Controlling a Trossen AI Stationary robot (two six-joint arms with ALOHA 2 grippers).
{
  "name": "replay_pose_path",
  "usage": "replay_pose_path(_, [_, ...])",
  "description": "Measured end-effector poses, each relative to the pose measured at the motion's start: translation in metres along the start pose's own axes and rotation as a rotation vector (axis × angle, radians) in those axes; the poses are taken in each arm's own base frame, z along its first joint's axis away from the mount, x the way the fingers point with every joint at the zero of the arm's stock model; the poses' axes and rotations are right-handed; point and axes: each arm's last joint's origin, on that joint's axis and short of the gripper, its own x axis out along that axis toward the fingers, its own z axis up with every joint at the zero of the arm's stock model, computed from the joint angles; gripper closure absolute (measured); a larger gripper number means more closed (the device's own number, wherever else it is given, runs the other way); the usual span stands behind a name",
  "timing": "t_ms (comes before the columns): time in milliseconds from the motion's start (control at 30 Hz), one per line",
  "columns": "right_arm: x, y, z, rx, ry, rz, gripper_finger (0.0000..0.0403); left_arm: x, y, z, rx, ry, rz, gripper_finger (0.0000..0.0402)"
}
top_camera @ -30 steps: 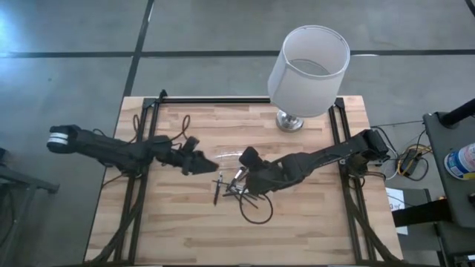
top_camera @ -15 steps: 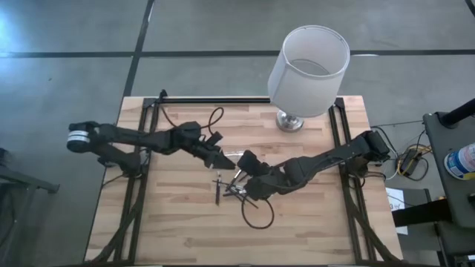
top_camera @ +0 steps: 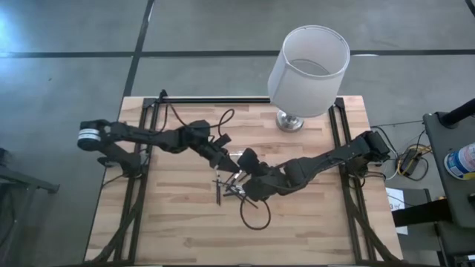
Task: Put items in baskets/containers
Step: Put the brow brush into the transparent organizer
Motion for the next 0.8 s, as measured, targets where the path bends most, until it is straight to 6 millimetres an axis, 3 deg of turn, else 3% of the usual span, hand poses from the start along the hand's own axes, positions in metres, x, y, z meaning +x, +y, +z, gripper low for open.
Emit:
replay_pose_path(133, [0.0000, 0.0000, 0.0000, 0.013, 0.000, 0.000, 0.0392, -0.0031, -0.0009, 0.0008, 0.010, -0.006, 0.001, 0.0156])
replay_pose_path(500, [0.0001, -0.0005, 0.0005, -0.003, -0.006, -0.003, 0.0391, -0.0021, 0.0028, 0.0001, 0.024, 0.006, 0.017, 0.0258])
replay_pose_path(800, [0.0002, -0.0008, 0.0008, -0.007, -0.008, -0.005, 0.0391, -0.0021, 0.0029, 0.0000, 0.056, 0.006, 0.017, 0.0301])
